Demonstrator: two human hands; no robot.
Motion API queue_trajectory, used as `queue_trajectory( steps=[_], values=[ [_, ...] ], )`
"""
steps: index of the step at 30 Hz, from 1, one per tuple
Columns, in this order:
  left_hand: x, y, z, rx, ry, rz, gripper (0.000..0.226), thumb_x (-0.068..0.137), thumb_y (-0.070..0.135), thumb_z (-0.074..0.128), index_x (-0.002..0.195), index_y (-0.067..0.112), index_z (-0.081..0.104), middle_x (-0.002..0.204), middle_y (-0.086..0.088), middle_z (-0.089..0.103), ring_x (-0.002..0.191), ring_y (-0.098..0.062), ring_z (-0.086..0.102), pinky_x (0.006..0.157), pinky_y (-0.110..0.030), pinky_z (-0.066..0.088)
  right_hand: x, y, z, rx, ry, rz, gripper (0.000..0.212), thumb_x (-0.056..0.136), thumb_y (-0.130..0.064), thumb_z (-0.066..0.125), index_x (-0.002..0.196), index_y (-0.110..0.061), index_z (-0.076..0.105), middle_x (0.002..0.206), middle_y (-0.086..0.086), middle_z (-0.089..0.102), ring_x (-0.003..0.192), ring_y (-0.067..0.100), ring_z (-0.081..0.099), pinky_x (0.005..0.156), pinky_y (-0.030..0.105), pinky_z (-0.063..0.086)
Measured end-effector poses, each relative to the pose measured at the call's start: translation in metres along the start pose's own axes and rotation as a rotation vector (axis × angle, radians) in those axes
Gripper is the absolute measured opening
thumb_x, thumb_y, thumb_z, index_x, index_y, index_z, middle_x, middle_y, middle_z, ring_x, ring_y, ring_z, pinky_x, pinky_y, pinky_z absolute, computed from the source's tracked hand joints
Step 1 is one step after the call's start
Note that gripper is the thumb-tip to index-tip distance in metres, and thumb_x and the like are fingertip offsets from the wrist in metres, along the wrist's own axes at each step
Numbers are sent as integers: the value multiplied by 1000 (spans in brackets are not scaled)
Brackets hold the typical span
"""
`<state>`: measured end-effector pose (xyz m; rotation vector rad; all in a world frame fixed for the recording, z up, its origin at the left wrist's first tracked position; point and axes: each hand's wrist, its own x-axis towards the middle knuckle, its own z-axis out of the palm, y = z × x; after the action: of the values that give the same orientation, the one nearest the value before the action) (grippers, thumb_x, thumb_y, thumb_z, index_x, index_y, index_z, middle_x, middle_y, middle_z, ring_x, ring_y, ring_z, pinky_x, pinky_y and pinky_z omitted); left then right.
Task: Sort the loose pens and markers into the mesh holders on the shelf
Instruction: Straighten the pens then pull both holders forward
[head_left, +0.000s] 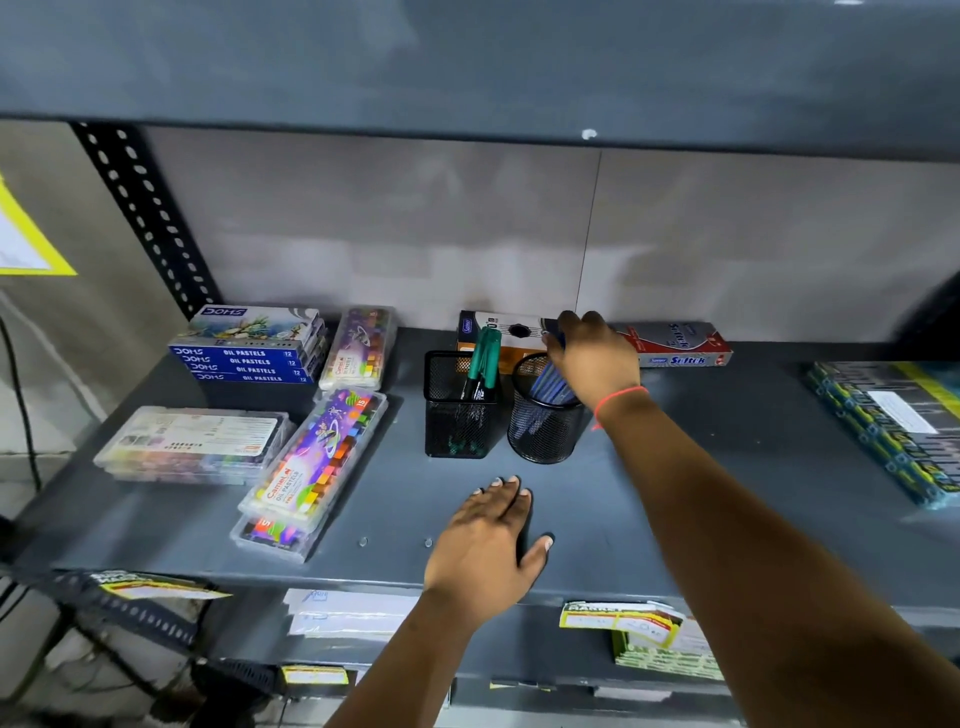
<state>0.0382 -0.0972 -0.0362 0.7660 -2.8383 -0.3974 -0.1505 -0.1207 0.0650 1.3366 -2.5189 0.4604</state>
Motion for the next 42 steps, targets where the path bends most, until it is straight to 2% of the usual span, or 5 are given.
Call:
queue_trajectory(
  steps=[12,17,24,35,42],
  values=[
    [0,-2,1,-18,6,5,78,78,58,11,137,12,34,149,-8,32,137,-21,28,111,-28,6,38,7,-19,127,-334,-252,25,92,-31,53,75,-13,49,79,12,55,74,26,49,65,27,31],
    [0,-1,3,28,-19,-21,56,79,53,34,108,17,65,115,-2,68,104,-14,64,90,-31,48,37,7,-9,137,-302,-272,32,92,-42,50,74,-16,55,77,3,55,76,23,52,65,28,35],
    [-2,0,2,-11,22,5,82,75,60,8,139,15,30,151,-5,28,139,-18,23,109,-24,1,23,13,-16,678,-104,68,29,92,-38,51,104,-17,68,110,7,72,103,24,64,90,34,47],
    [31,-9,-24,-787,722,-633,95,69,12,79,140,1,16,147,-22,26,137,-31,21,111,-35,15,-90,2,34,1215,195,678,87,77,19,49,149,-14,13,150,10,35,110,25,53,68,4,44],
    [58,-10,-14,-740,685,-661,113,60,24,85,143,8,9,152,-13,22,139,-26,21,115,-45,10,-84,-22,67,1220,10,680,117,67,3,76,150,-16,-4,160,7,12,148,20,12,122,43,18]
  ],
)
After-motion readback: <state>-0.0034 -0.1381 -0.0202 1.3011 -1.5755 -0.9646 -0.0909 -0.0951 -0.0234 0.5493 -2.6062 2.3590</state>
